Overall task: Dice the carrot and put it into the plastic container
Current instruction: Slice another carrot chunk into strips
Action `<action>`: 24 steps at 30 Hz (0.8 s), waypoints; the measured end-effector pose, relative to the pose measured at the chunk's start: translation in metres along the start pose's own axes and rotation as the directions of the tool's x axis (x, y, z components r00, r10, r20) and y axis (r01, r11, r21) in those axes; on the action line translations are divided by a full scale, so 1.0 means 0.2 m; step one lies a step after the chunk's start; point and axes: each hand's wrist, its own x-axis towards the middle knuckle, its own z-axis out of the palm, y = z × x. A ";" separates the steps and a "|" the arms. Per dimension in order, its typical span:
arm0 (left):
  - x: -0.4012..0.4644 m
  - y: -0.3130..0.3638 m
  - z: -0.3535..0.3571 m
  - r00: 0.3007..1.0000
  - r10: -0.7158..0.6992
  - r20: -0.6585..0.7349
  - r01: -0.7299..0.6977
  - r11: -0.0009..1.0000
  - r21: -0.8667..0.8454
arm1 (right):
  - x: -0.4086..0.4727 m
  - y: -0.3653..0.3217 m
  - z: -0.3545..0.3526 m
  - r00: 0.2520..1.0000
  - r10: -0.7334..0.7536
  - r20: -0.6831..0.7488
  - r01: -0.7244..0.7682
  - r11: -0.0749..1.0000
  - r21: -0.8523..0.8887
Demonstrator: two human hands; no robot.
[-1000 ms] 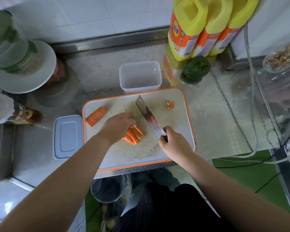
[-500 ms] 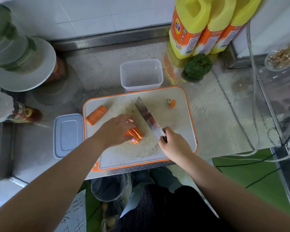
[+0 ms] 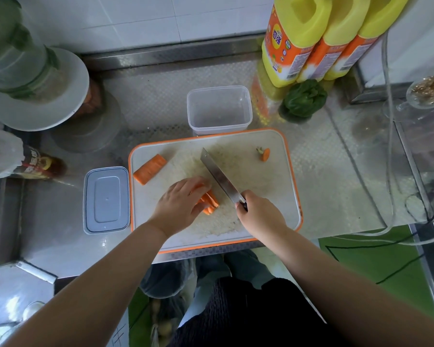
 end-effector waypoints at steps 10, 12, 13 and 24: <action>0.24 0.00 -0.15 0.965 0.046 0.260 -0.081 0.988 0.129 | -0.02 0.02 -0.02 0.998 0.058 -0.013 -0.057 0.997 0.050; 0.27 0.00 -0.16 0.949 0.053 0.310 -0.103 0.984 0.145 | -0.02 0.03 -0.02 0.997 0.072 -0.013 -0.072 0.996 0.060; 0.28 0.00 -0.17 0.944 0.051 0.326 -0.104 0.984 0.146 | -0.02 0.03 -0.02 0.997 0.079 -0.014 -0.078 0.995 0.064; 0.26 0.05 -0.11 0.970 0.241 0.020 -0.242 0.965 0.097 | 0.00 0.06 -0.01 0.995 0.099 -0.033 -0.096 0.993 0.075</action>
